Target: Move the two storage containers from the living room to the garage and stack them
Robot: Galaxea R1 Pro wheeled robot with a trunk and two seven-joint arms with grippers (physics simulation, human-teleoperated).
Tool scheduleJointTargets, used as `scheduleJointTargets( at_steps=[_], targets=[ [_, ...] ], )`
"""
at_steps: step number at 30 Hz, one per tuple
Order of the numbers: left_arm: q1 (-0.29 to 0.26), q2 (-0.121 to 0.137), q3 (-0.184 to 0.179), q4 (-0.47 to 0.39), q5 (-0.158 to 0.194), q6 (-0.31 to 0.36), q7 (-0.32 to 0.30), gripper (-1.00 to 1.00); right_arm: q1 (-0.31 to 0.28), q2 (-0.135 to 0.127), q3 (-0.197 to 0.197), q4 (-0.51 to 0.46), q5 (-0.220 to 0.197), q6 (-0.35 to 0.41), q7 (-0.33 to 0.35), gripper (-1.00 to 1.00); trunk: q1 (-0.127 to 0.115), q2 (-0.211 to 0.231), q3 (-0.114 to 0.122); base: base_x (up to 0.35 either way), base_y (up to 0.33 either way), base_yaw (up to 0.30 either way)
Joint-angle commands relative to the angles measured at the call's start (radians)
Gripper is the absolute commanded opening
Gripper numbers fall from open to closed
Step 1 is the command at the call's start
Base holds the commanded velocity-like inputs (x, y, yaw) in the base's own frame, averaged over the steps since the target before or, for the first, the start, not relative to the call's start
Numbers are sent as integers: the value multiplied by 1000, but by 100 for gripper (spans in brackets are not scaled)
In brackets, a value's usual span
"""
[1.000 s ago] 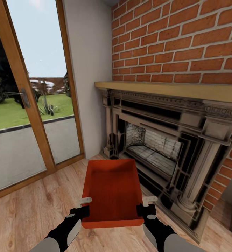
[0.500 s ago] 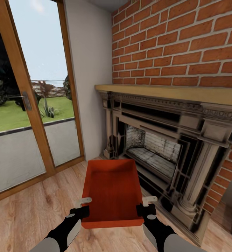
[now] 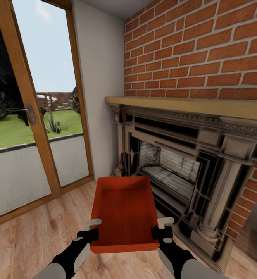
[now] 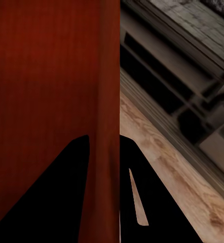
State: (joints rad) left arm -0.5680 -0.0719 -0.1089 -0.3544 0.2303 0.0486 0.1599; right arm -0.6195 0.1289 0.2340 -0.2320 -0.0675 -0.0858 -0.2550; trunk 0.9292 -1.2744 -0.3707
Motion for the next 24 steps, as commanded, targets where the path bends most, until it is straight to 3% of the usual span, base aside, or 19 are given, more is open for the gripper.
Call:
scheduleJointTargets(
  at_steps=[1,11,24],
  targets=[
    [0,1,-2,2,11,5,13,-100,-2,0,-20,-3,11,-12,-10,-100,0,-1,1,0,0,0],
    [0,1,-2,0,12,6,13,-100,-2,0,-19,-3,11,-12,-10,-100,0,-1,15,0,0,0],
    [0,0,-2,1,12,5,13,-100,-2,0,-18,-3,12,-9,-10,-100,0,-1,17,0,0,0]
  ],
)
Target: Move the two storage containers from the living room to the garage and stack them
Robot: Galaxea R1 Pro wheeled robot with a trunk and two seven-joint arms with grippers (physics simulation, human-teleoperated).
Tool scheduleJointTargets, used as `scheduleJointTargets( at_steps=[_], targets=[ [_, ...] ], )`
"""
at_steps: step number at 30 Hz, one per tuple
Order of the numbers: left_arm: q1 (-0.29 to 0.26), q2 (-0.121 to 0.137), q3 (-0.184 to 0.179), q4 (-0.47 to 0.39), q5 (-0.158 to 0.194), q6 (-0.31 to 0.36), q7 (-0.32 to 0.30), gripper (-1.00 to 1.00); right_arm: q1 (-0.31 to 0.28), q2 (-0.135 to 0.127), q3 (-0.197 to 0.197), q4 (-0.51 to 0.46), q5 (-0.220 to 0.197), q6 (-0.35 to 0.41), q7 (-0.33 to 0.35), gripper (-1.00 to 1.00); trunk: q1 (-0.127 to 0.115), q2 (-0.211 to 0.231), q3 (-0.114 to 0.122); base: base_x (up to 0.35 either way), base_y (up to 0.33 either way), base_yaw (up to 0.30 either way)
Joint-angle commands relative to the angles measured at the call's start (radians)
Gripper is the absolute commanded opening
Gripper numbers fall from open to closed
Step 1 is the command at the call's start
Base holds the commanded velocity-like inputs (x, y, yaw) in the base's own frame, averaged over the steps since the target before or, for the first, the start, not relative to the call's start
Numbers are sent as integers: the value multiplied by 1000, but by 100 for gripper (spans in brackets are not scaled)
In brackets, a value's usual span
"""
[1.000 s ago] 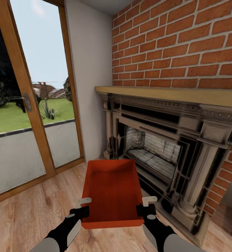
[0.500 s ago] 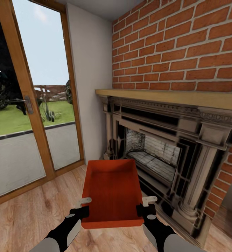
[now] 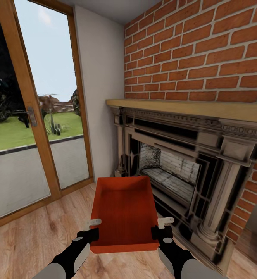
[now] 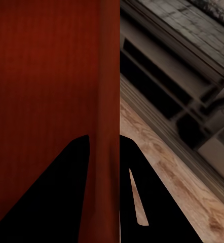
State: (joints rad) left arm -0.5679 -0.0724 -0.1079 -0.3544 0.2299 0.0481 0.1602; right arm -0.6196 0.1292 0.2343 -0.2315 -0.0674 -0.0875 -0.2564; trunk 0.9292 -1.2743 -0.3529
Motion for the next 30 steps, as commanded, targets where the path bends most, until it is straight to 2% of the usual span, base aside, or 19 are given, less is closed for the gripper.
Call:
scheduleJointTargets(
  at_steps=[1,11,30],
  targets=[
    [0,0,-3,1,12,6,13,-100,-2,0,-19,-3,12,-8,-9,-100,0,-1,-1,0,0,0],
    [0,0,-4,-1,11,6,13,-100,-2,0,-20,-3,11,-10,-9,-100,0,-1,-1,0,0,-1],
    [0,1,-4,-1,11,6,13,-100,-2,0,-21,-3,11,-10,-9,-100,0,-1,-1,0,0,-276]
  ],
)
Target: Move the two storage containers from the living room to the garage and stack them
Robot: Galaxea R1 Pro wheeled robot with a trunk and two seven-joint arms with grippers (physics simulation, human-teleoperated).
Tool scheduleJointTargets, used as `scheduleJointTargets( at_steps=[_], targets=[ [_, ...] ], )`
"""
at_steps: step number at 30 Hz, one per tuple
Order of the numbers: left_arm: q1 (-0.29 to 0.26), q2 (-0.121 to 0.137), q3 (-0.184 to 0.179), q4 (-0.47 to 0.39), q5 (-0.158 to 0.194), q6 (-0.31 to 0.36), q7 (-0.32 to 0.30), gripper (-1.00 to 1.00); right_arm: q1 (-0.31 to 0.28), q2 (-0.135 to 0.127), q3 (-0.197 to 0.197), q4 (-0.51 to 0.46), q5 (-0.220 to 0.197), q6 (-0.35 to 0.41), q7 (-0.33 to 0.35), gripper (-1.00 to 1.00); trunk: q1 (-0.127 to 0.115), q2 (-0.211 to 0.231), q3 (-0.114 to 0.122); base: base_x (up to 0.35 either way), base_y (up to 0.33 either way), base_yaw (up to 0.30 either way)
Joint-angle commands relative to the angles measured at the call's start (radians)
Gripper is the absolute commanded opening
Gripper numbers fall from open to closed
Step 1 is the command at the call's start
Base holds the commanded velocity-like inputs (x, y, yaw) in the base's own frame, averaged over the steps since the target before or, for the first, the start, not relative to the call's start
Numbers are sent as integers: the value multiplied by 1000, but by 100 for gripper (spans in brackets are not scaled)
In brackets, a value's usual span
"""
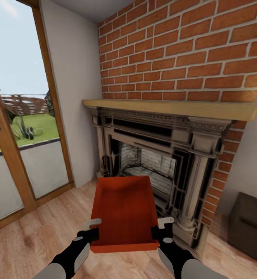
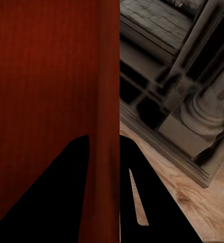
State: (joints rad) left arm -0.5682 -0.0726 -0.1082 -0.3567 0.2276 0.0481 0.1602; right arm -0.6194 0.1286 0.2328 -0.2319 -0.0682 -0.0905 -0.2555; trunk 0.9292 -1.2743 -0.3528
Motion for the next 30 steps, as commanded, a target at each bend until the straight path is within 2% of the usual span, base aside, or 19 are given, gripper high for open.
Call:
scheduleJointTargets(
  at_steps=[1,26,30],
  targets=[
    [1,1,-4,1,13,6,13,-100,-2,0,-19,-3,11,-7,-10,-100,0,-1,-1,0,0,-286],
    [1,0,-4,1,13,6,13,-100,-2,0,-20,-3,11,-7,-10,-100,0,-1,22,0,0,-217],
    [1,0,-4,1,13,6,13,-100,-2,0,-20,-3,11,-8,-10,-100,0,-1,23,0,0,-103]
  ],
)
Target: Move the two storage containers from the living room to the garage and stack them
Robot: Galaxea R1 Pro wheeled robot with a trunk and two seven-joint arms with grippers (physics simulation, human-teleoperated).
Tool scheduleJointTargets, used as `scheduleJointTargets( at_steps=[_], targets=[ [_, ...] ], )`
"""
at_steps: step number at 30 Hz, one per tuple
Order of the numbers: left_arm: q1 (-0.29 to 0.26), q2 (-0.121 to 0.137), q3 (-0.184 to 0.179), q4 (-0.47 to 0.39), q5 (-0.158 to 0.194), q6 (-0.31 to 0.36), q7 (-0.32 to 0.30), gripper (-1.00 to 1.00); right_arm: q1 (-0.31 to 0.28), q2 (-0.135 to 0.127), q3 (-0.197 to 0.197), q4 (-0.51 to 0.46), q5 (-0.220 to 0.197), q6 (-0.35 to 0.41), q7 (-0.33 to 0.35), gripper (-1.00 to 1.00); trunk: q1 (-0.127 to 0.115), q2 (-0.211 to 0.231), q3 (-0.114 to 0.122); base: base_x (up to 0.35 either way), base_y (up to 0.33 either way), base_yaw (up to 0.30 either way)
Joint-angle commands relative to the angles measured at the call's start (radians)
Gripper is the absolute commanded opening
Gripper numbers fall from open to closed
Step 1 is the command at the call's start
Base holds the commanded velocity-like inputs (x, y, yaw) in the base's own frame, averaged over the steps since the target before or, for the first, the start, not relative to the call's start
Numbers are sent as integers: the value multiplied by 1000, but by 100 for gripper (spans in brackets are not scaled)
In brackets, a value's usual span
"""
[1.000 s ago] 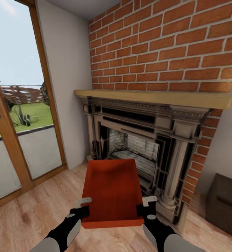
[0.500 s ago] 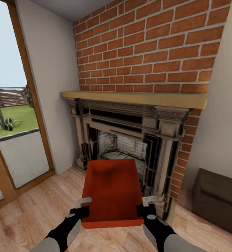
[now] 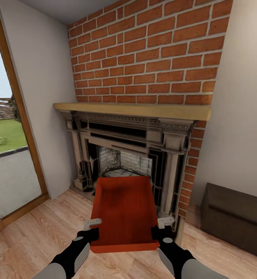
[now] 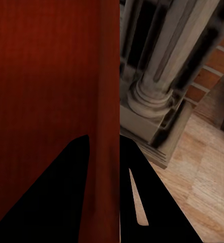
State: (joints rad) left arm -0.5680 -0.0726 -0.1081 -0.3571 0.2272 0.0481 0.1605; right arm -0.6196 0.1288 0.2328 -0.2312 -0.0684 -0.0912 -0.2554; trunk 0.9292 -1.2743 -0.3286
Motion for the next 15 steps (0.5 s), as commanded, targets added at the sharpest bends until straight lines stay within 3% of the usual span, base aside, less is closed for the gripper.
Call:
scheduleJointTargets(
  at_steps=[1,15],
  targets=[
    [0,1,-4,1,14,6,13,-100,-2,0,-20,-4,12,-7,-10,-100,0,-1,-1,0,0,-24],
    [0,1,-4,1,14,6,13,-100,-2,0,-19,-4,12,-6,-10,-100,0,-1,-1,0,0,-3]
  ],
)
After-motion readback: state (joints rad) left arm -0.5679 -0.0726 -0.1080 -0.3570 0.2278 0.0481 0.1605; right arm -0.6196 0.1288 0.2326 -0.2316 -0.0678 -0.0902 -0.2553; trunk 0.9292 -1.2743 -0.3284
